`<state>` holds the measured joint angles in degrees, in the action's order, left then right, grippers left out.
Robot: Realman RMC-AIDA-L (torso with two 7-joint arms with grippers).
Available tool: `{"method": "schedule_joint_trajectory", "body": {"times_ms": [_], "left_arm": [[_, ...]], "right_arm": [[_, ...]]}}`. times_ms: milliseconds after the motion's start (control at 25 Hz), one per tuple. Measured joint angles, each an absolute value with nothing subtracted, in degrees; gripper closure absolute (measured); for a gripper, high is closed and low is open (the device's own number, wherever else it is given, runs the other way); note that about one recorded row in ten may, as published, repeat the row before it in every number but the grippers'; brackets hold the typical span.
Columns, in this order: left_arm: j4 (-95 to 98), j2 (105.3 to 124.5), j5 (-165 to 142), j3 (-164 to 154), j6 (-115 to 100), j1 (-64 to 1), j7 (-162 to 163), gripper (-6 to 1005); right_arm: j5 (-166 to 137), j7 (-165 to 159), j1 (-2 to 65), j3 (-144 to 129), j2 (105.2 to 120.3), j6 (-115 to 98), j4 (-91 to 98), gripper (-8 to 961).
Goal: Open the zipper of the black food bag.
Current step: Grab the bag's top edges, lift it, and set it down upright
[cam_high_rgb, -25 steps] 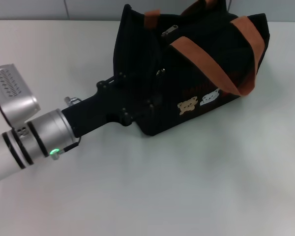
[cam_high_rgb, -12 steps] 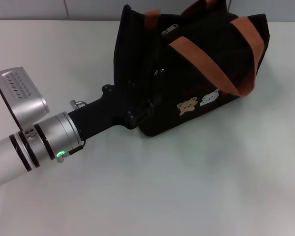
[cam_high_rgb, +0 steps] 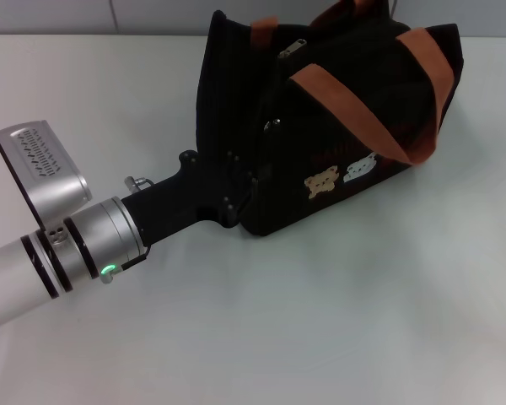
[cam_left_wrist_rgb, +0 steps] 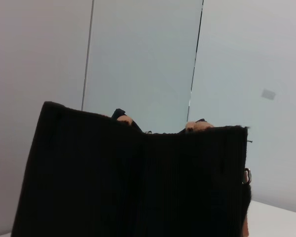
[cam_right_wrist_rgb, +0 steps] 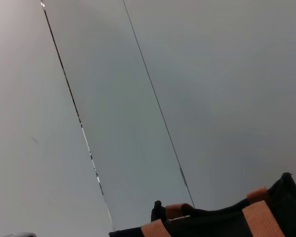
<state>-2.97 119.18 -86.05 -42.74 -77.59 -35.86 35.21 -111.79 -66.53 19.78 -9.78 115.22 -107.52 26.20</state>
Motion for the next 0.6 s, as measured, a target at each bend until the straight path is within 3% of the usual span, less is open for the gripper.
{"method": "schedule_joint_trajectory", "body": {"times_ms": [600], "left_arm": [[-2.45, 119.18, -85.72, -41.05, -78.87, -35.02, 35.35, 887]], "right_arm": [[-111.79, -66.53, 20.22, -9.75, 115.22, -106.25, 25.72, 126]]}}
